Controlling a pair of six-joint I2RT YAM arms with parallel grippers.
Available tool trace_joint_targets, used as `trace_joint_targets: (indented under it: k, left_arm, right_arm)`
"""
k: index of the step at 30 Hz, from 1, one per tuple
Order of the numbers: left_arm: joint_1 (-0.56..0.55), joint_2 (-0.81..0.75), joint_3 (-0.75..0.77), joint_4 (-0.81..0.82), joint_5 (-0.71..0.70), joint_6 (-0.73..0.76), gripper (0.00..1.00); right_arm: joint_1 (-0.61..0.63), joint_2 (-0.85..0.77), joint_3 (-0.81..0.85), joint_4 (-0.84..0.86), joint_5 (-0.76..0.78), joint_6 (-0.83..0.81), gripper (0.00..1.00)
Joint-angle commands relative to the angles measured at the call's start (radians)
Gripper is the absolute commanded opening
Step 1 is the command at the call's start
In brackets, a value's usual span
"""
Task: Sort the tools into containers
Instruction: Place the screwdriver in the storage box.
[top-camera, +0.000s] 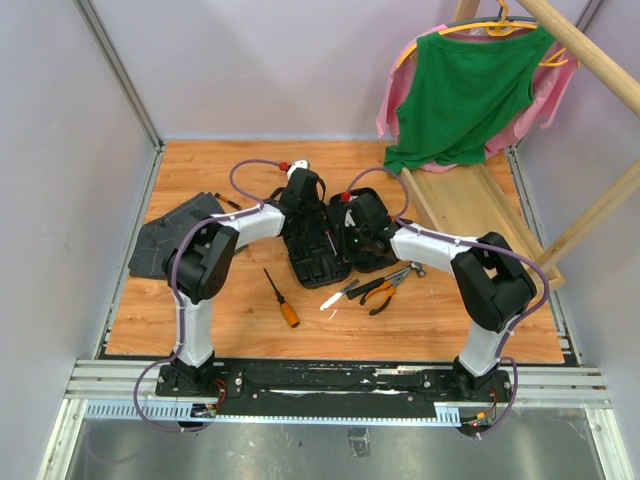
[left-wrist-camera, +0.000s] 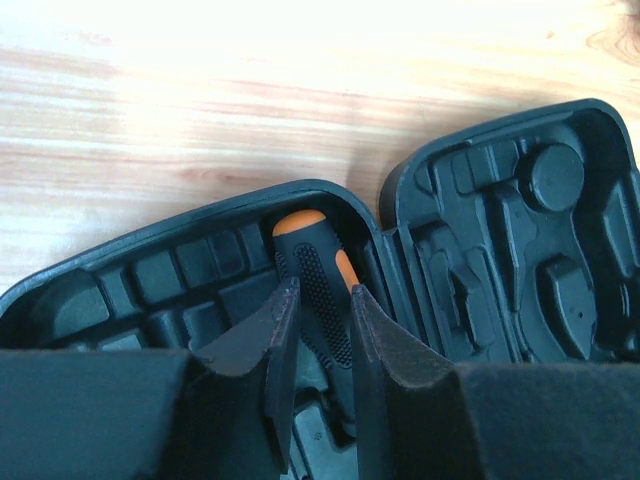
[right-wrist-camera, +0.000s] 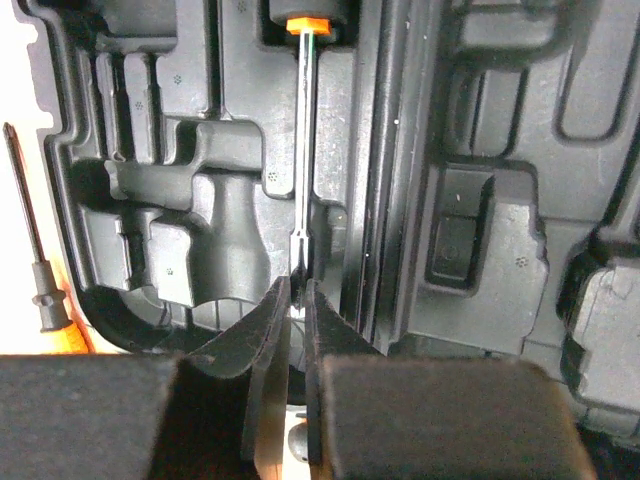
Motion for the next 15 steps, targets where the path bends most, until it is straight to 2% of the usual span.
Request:
trace_joint_targets:
  k: [1,15]
  left_arm:
    - [0.008,0.07,-0.163,-0.339,-0.057,0.046,0.27]
    - [0.0,0.126,-0.073,-0.428,-0.091,0.06,0.27]
  right_arm:
    - [0.014,0.022,-0.093,-0.241,0.054,-0.048,0.01]
    - [0.015,0.107,0.007,-0.374,0.077,-0.068,0.01]
